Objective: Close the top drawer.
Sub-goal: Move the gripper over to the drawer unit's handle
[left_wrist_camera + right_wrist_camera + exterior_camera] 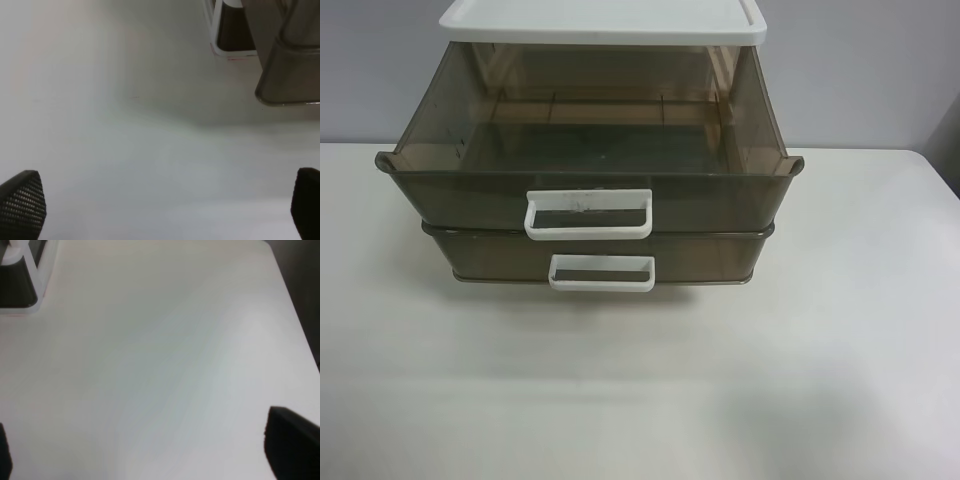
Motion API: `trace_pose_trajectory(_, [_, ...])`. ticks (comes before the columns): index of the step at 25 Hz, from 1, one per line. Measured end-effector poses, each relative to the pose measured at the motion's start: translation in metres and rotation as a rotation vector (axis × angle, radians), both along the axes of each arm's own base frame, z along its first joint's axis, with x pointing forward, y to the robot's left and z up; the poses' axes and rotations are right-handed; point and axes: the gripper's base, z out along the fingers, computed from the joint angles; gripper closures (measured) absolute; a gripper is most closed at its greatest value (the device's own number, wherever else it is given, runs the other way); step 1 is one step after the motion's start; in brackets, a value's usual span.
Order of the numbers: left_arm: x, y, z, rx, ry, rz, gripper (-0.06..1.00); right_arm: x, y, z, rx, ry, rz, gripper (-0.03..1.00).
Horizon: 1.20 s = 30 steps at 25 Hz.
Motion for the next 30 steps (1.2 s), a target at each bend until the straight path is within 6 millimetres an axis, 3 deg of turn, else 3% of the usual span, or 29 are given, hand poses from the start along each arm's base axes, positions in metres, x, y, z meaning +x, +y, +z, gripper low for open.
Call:
trace_pose_trajectory(15, [0.0, 0.0, 0.0, 0.0, 0.0, 0.0, -0.05, 0.0, 0.001, 0.002, 0.008, 0.0, 0.005, -0.03])
trace_pose_trajectory(19, [0.0, 0.0, 0.0, 0.0, 0.0, 0.0, -0.05, 0.013, 0.005, 0.033, -0.017, 0.033, 0.066, -0.03])
trace_pose_trajectory(20, [0.0, 0.0, 0.0, 0.0, 0.0, 0.0, -0.05, 0.013, 0.005, 0.033, -0.017, 0.033, 0.066, -0.03])
trace_pose_trajectory(24, [0.0, 0.0, 0.0, 0.0, 0.0, 0.0, -0.05, 0.053, 0.017, 0.083, -0.014, 0.09, 0.256, -0.03])
trace_pose_trajectory(27, [0.0, 0.0, 0.0, 0.0, 0.0, 0.0, -0.05, 0.081, 0.032, 0.102, -0.029, 0.144, 0.391, -0.03])
trace_pose_trajectory(30, [0.0, 0.0, 0.0, 0.0, 0.0, 0.0, -0.05, 0.111, 0.059, 0.114, -0.077, 0.21, 0.555, -0.03])
